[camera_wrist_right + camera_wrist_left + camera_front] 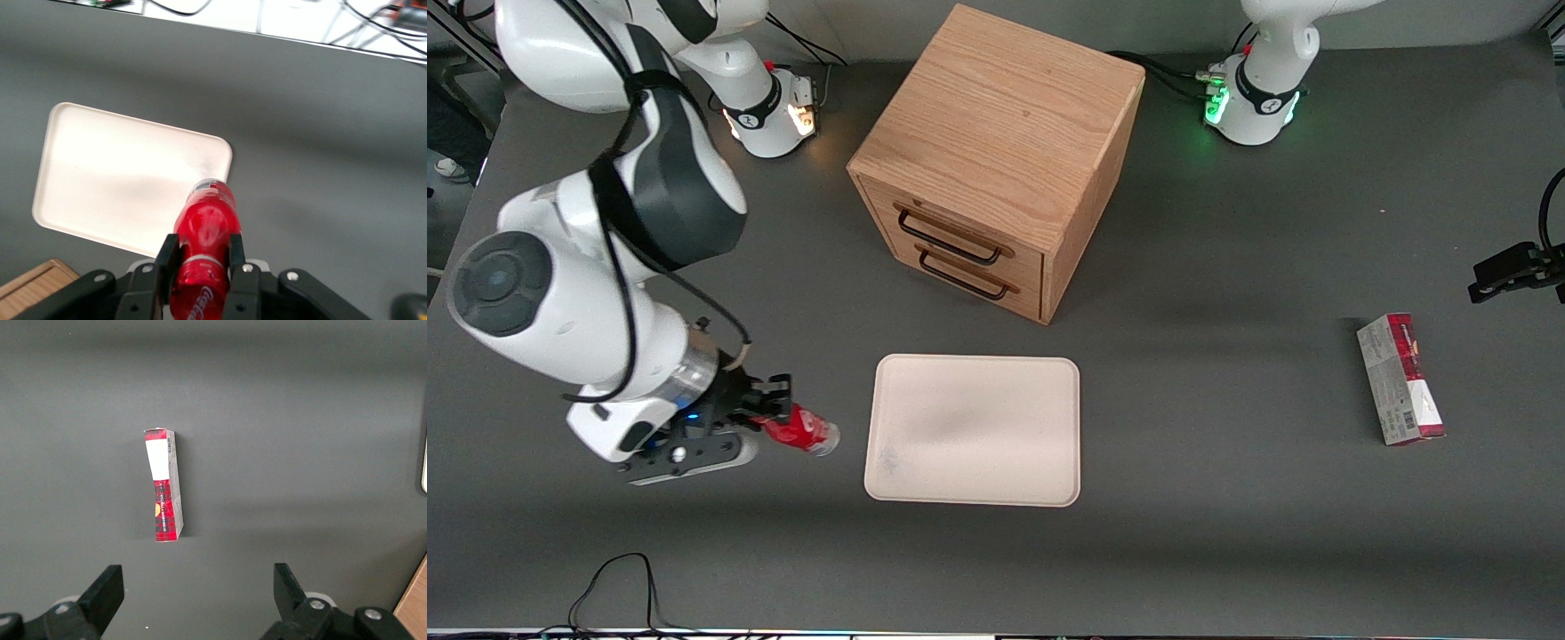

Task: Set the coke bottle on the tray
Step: 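Carry the bottle over the beige tray and set it upright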

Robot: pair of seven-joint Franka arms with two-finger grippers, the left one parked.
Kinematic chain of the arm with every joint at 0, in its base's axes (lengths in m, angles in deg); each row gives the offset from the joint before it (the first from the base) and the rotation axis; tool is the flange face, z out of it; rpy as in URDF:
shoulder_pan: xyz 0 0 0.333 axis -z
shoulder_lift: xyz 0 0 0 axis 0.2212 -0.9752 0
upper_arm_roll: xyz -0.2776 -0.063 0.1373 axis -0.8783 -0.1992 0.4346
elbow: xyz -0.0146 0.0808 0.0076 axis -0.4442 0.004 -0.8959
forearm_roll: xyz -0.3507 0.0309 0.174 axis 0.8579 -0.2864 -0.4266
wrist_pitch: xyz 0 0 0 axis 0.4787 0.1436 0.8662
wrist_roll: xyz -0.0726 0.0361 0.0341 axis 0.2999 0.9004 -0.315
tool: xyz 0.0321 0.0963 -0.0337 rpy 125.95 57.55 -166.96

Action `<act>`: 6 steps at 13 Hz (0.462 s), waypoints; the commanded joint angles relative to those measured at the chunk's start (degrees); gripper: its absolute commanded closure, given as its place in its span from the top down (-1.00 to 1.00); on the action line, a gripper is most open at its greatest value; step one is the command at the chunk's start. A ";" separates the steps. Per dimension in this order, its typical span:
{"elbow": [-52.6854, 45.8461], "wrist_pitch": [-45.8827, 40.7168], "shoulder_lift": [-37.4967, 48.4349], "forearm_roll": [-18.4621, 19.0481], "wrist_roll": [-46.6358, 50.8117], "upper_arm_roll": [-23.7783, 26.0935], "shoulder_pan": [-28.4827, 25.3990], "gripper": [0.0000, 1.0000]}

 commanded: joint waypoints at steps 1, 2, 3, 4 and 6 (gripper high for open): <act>-0.24 6.00 -4.42 1.72 1.68 0.26 -2.95 -0.51; -0.16 8.46 -6.09 2.43 2.38 0.26 -3.39 -0.51; -0.07 9.97 -7.84 2.53 2.56 0.26 -3.83 -0.51; -0.07 11.46 -9.51 2.53 2.47 0.26 -3.92 -0.50; -0.07 12.79 -12.24 2.62 2.47 0.26 -3.92 -0.49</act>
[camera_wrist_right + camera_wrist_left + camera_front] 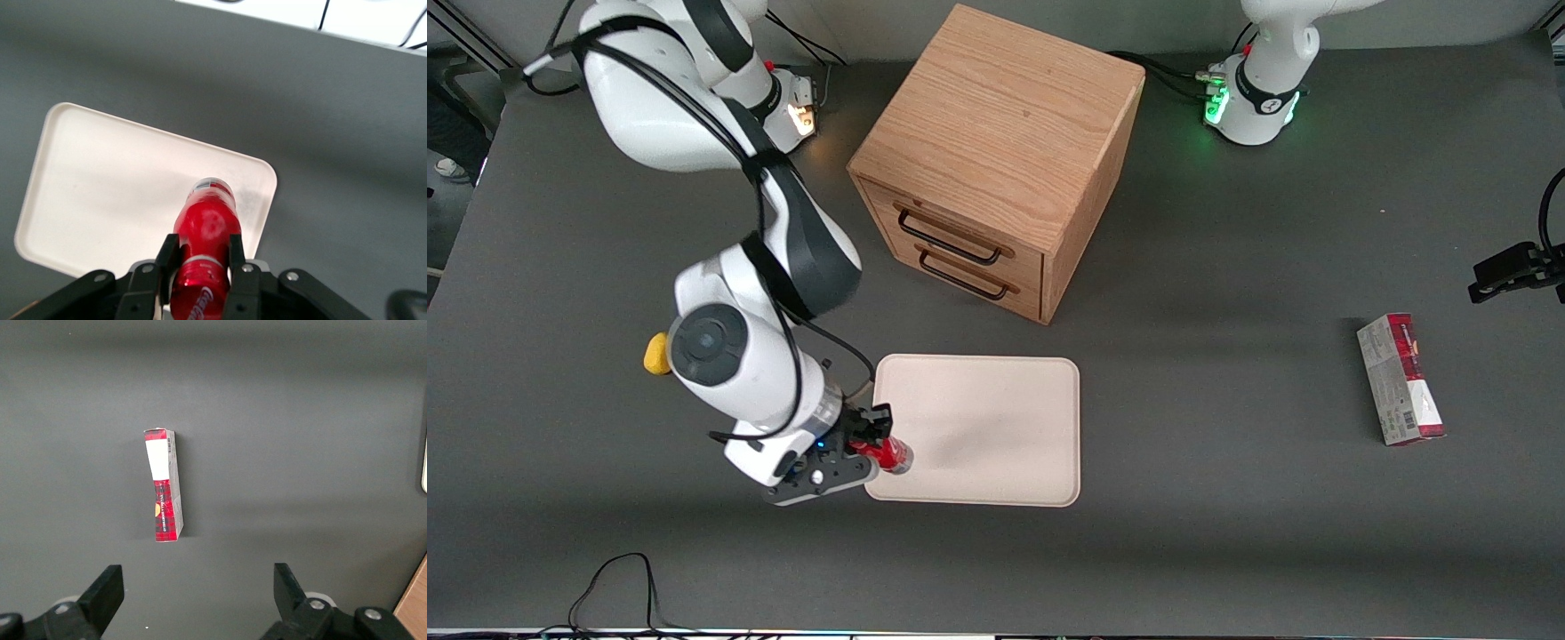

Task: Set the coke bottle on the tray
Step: 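Carry the bottle over the beige tray and set it upright, then open the right gripper and withdraw it away from the tray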

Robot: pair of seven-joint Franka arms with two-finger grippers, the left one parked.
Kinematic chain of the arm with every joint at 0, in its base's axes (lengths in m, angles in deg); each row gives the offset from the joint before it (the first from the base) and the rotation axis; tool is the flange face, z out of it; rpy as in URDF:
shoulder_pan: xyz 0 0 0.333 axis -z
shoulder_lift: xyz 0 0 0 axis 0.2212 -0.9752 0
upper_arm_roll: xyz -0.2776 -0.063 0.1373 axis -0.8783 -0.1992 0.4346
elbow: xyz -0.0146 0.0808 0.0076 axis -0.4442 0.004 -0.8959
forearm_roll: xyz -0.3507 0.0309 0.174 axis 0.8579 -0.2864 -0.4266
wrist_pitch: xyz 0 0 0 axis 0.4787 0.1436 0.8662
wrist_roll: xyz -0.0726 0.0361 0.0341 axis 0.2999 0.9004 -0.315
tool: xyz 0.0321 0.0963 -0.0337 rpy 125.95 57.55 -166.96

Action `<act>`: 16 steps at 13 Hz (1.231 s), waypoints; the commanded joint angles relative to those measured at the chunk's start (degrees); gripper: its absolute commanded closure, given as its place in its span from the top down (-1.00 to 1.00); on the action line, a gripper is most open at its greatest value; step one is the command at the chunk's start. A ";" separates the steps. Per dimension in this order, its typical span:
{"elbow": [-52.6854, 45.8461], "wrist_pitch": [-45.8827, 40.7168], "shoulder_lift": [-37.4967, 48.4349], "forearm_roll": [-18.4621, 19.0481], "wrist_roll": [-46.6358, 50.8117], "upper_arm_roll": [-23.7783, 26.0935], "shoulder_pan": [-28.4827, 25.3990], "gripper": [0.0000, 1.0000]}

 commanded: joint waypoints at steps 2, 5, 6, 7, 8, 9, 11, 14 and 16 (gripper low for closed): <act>0.14 1.55 -2.54 0.90 1.26 -0.08 0.44 -0.48; 1.81 2.17 -2.63 0.81 1.96 -0.17 0.53 -0.42; 2.25 2.17 -2.63 0.81 2.58 -0.26 0.53 -0.18; 2.95 2.61 -2.54 0.90 2.93 -0.35 0.53 0.70; 4.09 4.96 -2.37 0.99 3.98 -0.52 0.53 1.00; 4.88 6.29 -2.19 0.99 4.16 -0.52 0.62 1.00; 4.80 6.30 -1.49 1.08 4.25 -0.61 0.62 1.00; 4.98 4.73 3.59 0.20 4.25 -0.44 1.14 1.00; 4.98 -1.22 7.89 -0.15 4.25 -0.26 2.54 1.00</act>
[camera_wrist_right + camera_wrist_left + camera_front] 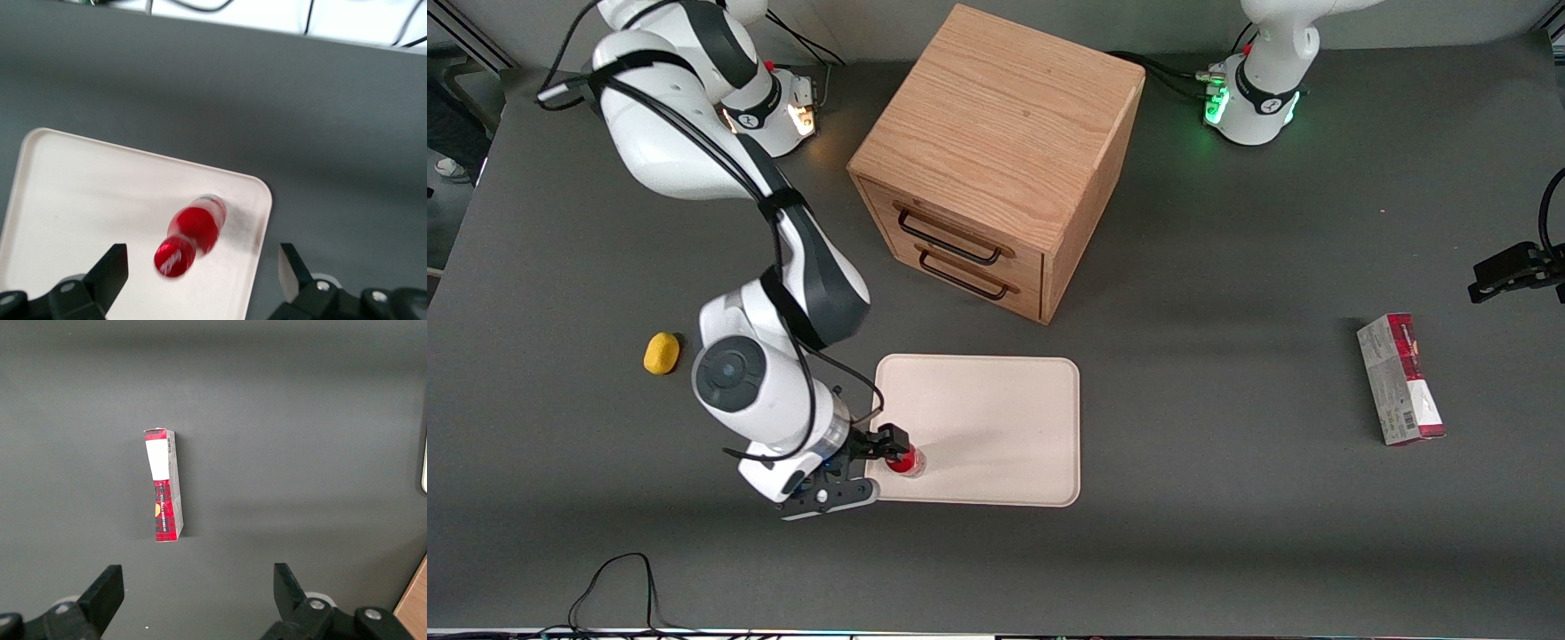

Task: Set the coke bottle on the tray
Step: 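Open the right gripper and withdraw it away from the tray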

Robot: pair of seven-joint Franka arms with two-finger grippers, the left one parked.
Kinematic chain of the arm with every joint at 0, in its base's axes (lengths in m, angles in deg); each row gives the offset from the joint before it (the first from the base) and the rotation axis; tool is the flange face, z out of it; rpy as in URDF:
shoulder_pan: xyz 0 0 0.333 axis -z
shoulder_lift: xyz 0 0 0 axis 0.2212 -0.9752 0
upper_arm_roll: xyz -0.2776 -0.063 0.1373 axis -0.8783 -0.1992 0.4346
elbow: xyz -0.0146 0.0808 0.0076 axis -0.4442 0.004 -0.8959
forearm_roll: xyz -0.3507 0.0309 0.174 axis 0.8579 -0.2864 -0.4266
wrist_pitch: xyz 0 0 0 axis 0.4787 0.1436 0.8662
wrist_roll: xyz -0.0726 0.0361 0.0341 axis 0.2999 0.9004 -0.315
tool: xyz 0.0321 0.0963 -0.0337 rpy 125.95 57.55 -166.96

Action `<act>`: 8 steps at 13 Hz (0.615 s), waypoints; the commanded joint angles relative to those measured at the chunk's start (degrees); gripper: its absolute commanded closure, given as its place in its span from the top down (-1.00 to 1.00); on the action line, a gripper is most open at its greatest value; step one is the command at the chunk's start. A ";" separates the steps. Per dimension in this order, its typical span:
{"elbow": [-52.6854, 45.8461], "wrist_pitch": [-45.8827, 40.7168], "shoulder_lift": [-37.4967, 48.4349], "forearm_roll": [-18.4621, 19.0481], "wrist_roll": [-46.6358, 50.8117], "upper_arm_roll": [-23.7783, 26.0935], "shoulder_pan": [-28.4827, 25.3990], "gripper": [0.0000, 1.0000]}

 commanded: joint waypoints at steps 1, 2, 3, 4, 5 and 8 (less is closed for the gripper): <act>2.94 -8.33 8.79 -1.53 1.05 -0.21 2.05 1.00; 2.94 -12.55 11.25 -2.76 0.61 -0.74 3.36 1.00; 3.03 -16.59 13.63 -3.03 0.52 -0.74 5.12 1.00; 3.64 -20.64 16.17 -3.03 0.43 -0.83 6.35 1.00; 6.17 -23.20 19.85 -3.03 0.52 -1.53 7.50 1.00; 26.69 -19.30 36.53 -3.99 0.52 -5.04 9.00 1.00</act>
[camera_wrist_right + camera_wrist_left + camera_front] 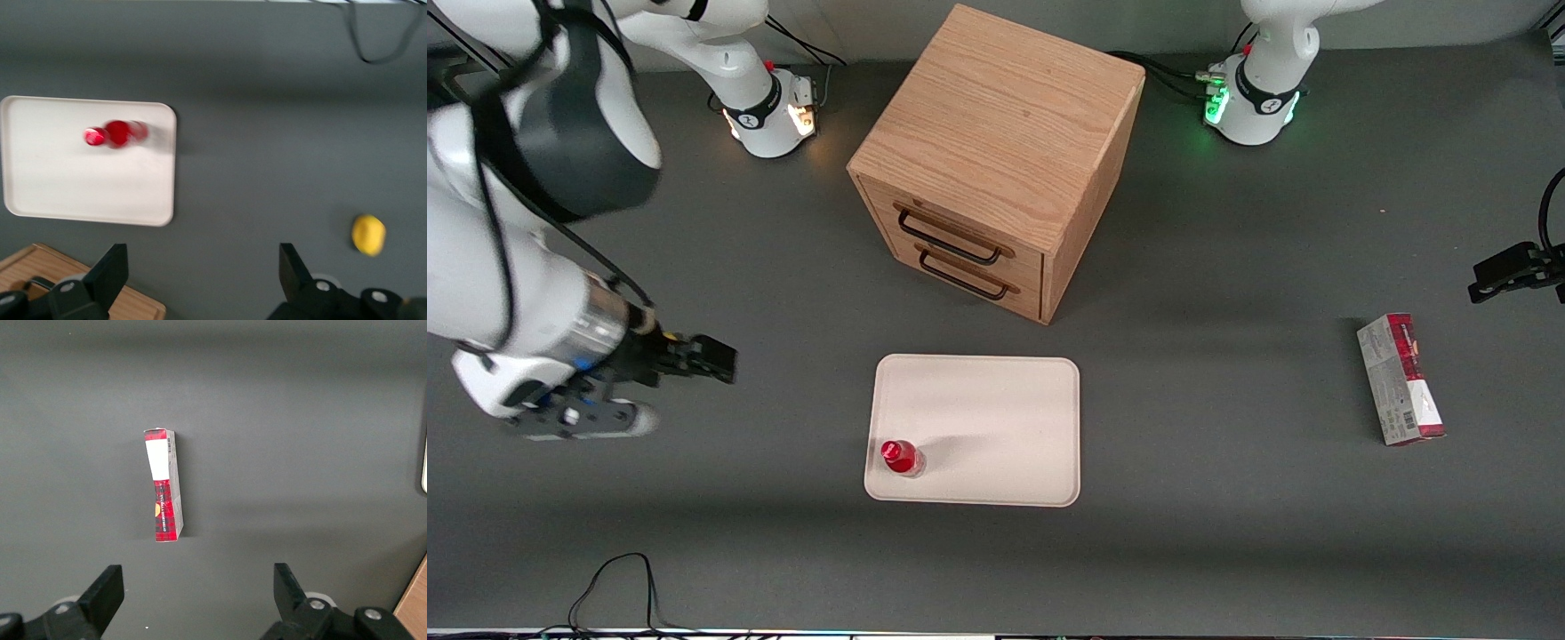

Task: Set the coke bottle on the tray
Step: 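Open the right gripper and withdraw it away from the tray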

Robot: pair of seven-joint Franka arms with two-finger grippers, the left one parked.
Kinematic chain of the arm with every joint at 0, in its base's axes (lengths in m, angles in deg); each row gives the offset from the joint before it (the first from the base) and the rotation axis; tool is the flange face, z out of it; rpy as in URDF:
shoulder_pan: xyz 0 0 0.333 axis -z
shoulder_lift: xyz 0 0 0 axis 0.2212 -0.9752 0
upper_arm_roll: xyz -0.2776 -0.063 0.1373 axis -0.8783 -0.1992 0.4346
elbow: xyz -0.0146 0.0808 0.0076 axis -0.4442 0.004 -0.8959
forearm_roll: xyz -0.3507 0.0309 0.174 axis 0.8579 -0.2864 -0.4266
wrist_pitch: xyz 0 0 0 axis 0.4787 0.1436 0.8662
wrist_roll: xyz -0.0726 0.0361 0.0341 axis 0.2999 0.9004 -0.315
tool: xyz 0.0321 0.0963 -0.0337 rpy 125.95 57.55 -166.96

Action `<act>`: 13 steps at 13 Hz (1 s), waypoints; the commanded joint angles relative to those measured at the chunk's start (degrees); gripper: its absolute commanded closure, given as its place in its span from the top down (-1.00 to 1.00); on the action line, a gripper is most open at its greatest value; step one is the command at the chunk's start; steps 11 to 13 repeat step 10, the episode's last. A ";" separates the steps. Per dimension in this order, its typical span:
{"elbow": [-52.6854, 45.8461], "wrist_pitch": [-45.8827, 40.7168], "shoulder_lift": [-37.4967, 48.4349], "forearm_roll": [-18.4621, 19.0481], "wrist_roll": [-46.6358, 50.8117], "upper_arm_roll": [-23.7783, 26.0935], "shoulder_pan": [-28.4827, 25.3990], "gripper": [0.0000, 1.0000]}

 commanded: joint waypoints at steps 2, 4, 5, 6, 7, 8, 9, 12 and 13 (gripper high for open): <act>31.50 8.56 24.12 -2.55 0.44 -4.25 0.00 1.00; 39.26 10.07 30.73 -2.55 0.35 -6.18 -0.09 1.00; 40.68 9.82 32.41 -2.55 0.27 -6.36 -0.09 1.00; 40.61 9.03 32.61 -2.47 -0.34 -6.36 0.00 1.00; 40.09 7.98 32.35 -2.47 -1.39 -6.45 0.09 1.00; 39.30 7.53 32.00 -2.47 -1.84 -6.45 0.18 1.00; 38.94 7.53 31.73 -2.55 -1.76 -6.80 0.18 1.00; 38.50 7.44 31.55 -2.55 -1.84 -7.15 0.18 1.00; 38.50 7.44 31.55 -2.55 -1.84 -7.15 0.18 1.00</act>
